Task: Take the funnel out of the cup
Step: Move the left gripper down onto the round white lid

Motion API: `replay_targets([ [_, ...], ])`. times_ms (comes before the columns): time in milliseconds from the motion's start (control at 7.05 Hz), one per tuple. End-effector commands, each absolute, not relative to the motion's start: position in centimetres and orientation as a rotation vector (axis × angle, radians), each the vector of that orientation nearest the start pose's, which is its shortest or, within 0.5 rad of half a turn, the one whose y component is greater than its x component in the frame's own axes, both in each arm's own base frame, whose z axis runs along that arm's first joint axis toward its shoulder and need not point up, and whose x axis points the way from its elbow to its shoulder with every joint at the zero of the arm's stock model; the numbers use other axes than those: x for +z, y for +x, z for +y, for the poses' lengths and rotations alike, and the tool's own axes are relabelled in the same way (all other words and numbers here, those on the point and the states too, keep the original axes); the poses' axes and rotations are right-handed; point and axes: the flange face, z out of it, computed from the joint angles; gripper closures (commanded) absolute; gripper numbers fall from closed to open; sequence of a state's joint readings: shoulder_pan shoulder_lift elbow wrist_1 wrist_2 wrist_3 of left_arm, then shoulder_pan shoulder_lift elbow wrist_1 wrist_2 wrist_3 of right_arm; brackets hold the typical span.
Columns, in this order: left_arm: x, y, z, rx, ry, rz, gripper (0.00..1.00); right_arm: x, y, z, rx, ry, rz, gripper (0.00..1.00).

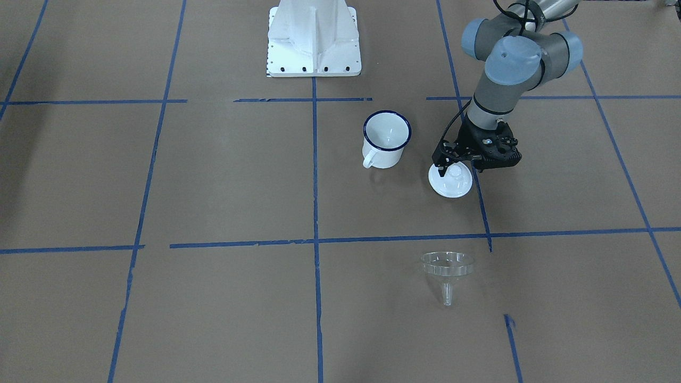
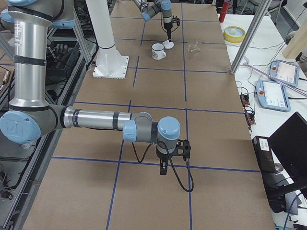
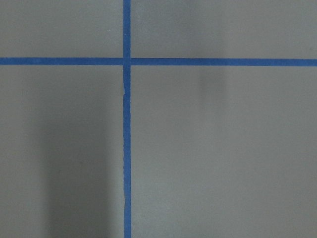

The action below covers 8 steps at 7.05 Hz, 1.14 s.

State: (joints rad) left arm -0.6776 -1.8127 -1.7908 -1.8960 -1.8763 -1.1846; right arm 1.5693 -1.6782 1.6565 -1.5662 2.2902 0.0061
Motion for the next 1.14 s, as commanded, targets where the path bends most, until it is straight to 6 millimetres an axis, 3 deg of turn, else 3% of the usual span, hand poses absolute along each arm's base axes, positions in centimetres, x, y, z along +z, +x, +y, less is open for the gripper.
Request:
replay_targets([
  [0,40.3,39.7,-45.0,-0.156,0.154,0.84,0.0,67.1,6.7,-44.5,0.011,-0.02,-0.719,0.0],
  [284,39.3,40.7,-45.4,-0.16,0.123,0.791,0.03,67.0,6.7,-44.5,0.01,-0.019,-0.719,0.0],
  [568,39.4,40.8,-45.3,-0.16,0.12,0.787,0.12,67.1,6.7,-44.5,0.011,-0.02,-0.719,0.0],
  [994,39.2,40.4,-45.2,-0.156,0.126,0.79,0.41,67.1,6.7,-44.5,0.011,-0.02,-0.719,0.0],
])
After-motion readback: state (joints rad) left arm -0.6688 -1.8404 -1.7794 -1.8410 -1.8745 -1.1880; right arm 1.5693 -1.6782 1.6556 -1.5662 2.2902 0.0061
